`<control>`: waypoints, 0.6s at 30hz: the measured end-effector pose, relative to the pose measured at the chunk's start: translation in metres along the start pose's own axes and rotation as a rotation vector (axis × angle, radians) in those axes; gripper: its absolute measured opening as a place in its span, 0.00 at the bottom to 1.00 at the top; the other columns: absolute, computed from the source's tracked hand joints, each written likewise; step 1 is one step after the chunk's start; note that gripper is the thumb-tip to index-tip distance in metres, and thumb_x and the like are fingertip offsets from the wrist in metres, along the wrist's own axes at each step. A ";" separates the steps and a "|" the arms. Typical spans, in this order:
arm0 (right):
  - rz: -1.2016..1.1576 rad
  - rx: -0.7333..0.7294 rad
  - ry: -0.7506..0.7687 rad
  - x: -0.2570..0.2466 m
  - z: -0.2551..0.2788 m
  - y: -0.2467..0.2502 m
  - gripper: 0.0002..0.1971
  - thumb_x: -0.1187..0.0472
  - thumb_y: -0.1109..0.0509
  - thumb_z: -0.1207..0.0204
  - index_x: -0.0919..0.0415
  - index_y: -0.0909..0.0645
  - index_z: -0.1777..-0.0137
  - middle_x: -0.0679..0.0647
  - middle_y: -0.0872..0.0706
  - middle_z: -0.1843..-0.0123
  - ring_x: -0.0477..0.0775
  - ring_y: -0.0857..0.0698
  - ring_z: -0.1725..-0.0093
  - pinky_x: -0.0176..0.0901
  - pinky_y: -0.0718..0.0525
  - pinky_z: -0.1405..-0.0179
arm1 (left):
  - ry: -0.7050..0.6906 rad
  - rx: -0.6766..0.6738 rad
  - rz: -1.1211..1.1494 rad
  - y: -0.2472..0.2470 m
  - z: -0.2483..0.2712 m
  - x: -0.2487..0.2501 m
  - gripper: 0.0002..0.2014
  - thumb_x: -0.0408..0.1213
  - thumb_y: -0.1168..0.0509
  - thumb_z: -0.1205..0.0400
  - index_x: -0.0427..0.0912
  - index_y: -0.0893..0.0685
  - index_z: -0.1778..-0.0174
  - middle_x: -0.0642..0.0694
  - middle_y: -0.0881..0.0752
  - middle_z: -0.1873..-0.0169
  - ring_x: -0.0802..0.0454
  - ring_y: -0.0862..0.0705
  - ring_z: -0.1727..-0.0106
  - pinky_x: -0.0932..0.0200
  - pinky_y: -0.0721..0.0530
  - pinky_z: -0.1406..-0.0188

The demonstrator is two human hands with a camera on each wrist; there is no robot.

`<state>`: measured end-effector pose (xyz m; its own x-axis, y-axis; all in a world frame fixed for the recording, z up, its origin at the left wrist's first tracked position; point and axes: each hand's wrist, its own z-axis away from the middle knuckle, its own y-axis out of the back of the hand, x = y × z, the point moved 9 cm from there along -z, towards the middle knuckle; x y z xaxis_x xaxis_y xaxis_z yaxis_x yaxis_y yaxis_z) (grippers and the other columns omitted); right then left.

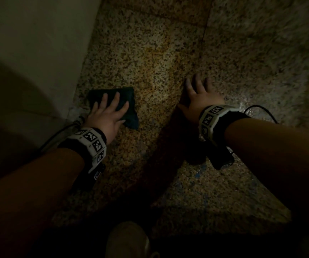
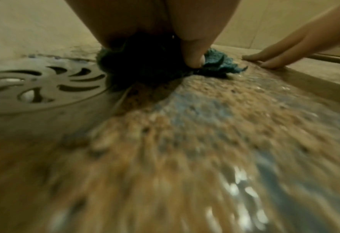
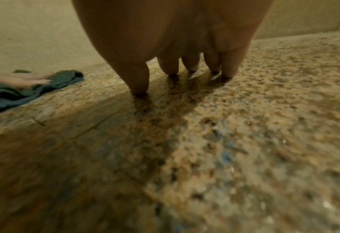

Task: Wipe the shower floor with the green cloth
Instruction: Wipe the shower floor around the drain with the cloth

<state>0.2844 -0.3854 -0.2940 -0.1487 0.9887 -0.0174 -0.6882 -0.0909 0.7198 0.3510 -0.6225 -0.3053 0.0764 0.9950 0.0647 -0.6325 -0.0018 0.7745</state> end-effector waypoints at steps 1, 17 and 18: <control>0.005 0.007 0.000 0.000 0.000 0.001 0.40 0.35 0.51 0.19 0.47 0.68 0.17 0.51 0.69 0.16 0.63 0.66 0.17 0.64 0.46 0.21 | 0.001 -0.002 -0.002 0.002 -0.001 0.000 0.27 0.46 0.54 0.11 0.56 0.55 0.17 0.47 0.64 0.18 0.40 0.64 0.18 0.46 0.60 0.20; -0.040 0.044 0.071 0.012 -0.001 0.013 0.36 0.42 0.45 0.17 0.47 0.59 0.16 0.48 0.61 0.14 0.59 0.56 0.16 0.56 0.40 0.22 | 0.062 -0.073 -0.040 0.031 -0.027 0.027 0.26 0.46 0.56 0.11 0.54 0.57 0.17 0.46 0.65 0.18 0.36 0.63 0.18 0.39 0.54 0.21; -0.033 0.062 0.066 0.020 -0.001 0.015 0.35 0.43 0.45 0.17 0.47 0.58 0.16 0.49 0.59 0.14 0.59 0.53 0.16 0.55 0.39 0.22 | 0.049 -0.077 -0.051 0.028 -0.023 0.031 0.27 0.46 0.56 0.11 0.54 0.58 0.17 0.46 0.66 0.18 0.36 0.63 0.18 0.39 0.54 0.20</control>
<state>0.2703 -0.3676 -0.2841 -0.1742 0.9810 -0.0858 -0.6484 -0.0487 0.7597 0.3180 -0.5895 -0.2954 0.0733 0.9973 -0.0058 -0.6862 0.0546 0.7254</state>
